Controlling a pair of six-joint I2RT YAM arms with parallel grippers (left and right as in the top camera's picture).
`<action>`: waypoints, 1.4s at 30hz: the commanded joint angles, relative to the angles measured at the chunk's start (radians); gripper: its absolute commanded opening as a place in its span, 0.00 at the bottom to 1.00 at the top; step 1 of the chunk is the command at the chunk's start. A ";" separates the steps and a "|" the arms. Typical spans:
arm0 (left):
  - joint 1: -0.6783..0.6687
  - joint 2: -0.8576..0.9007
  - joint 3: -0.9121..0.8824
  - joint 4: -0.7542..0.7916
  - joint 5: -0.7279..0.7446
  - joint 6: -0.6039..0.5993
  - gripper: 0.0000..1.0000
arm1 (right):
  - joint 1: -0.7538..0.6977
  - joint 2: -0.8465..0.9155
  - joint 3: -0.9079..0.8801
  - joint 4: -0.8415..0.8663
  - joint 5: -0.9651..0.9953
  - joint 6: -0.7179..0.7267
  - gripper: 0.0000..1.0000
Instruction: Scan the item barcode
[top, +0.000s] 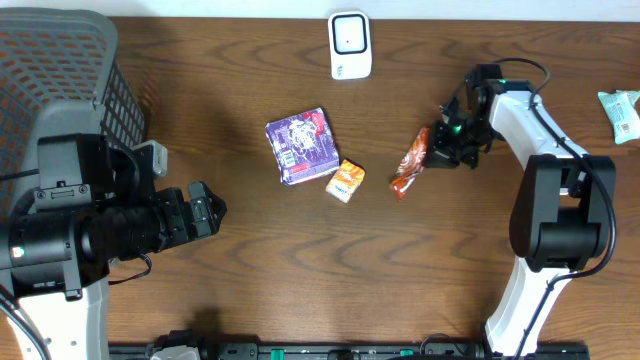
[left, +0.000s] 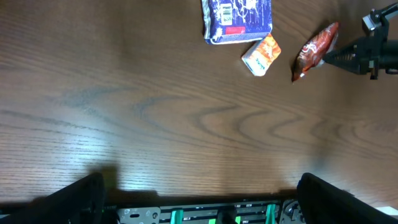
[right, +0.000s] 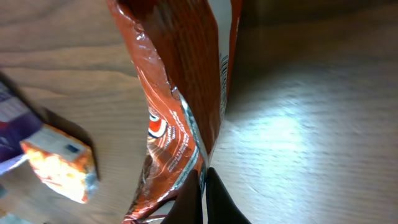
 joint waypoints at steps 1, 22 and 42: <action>0.003 0.001 -0.002 -0.003 0.004 0.005 0.98 | 0.005 -0.032 0.003 -0.016 0.036 -0.038 0.06; 0.003 0.001 -0.002 -0.003 0.004 0.005 0.98 | 0.282 -0.032 0.003 0.054 0.109 -0.005 0.45; 0.003 0.001 -0.002 -0.003 0.004 0.005 0.98 | 0.344 -0.032 0.111 0.001 0.349 0.266 0.72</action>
